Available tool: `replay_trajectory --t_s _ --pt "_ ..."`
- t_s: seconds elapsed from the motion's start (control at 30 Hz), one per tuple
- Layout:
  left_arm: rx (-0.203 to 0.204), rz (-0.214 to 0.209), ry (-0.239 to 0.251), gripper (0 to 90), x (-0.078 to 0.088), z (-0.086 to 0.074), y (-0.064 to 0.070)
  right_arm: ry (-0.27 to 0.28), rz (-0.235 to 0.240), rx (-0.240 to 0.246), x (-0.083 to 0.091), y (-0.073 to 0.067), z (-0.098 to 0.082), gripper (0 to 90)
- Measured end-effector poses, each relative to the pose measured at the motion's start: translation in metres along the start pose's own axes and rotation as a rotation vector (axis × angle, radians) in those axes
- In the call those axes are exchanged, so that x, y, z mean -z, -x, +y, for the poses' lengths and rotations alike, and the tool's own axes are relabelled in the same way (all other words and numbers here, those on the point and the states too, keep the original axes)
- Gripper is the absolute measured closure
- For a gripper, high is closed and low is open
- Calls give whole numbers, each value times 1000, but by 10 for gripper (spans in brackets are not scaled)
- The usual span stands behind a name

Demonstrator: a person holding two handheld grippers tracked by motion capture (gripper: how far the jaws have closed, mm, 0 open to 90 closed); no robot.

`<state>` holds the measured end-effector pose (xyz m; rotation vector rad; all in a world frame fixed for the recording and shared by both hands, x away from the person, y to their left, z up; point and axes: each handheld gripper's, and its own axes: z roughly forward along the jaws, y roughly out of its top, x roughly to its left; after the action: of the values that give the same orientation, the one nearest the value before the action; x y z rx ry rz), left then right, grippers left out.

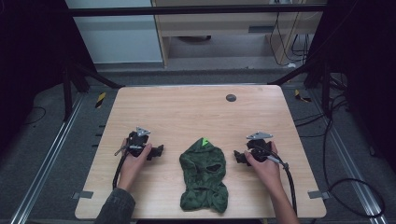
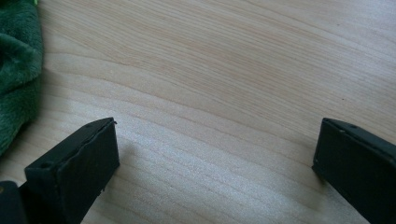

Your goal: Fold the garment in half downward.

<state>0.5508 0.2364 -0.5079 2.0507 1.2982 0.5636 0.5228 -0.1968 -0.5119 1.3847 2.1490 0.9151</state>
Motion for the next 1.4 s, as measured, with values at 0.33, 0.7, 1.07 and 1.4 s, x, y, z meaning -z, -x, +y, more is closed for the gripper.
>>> replay_trajectory --t_s 0.33,0.7,1.07,1.4 --pt "-31 -42 -14 39 5 6 12 -11 3 14 2 -1 4 88" --pt "-88 -126 11 38 16 22 43 29 26 51 18 -24 24 203" --pt "-135 -190 3 103 17 27 66 54 127 97 23 -42 31 450" --pt "-189 -220 -16 205 15 28 84 57 226 136 18 -63 31 665"
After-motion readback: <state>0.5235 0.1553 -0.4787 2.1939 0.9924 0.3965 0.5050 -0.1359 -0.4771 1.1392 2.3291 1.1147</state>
